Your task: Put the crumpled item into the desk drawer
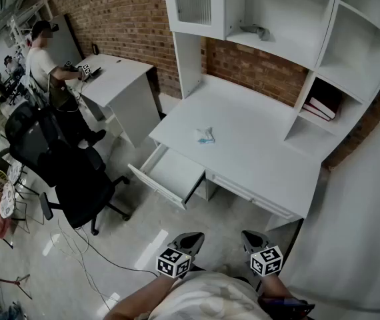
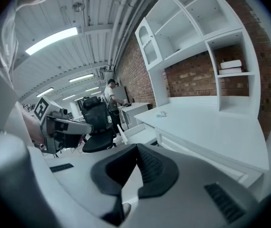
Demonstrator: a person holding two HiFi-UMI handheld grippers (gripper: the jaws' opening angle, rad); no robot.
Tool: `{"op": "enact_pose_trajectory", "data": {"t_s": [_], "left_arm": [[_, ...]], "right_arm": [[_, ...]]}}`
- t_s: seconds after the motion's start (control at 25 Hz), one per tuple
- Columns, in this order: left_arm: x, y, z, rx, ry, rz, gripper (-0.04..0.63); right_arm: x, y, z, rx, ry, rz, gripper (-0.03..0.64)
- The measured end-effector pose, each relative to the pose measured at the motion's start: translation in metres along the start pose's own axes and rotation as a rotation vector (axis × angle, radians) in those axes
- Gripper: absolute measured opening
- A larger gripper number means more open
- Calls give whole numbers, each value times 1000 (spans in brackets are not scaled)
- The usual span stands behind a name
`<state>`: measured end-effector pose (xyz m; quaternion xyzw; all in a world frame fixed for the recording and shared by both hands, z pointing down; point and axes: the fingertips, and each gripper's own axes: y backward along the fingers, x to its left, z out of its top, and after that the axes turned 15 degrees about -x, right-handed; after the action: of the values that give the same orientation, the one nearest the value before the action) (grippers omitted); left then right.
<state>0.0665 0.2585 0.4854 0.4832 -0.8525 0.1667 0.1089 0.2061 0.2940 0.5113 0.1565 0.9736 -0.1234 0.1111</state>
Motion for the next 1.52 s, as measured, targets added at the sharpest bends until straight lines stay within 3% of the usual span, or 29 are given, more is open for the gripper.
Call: {"op": "enact_pose_trajectory", "data": {"t_s": [0.44,0.84,1.52], "left_arm": [[-47,-30,-15,-12,-24,58,20],[-52,-39,-16,-10,-44,99,20],[-64,-30,-19,-2,-57,131,20]], "right_arm": [[-35,43,1,-4,-5,67,23],[-40,36,3,-27,-32,116,23],[-46,42,-6,-5,-92,120,23]]}}
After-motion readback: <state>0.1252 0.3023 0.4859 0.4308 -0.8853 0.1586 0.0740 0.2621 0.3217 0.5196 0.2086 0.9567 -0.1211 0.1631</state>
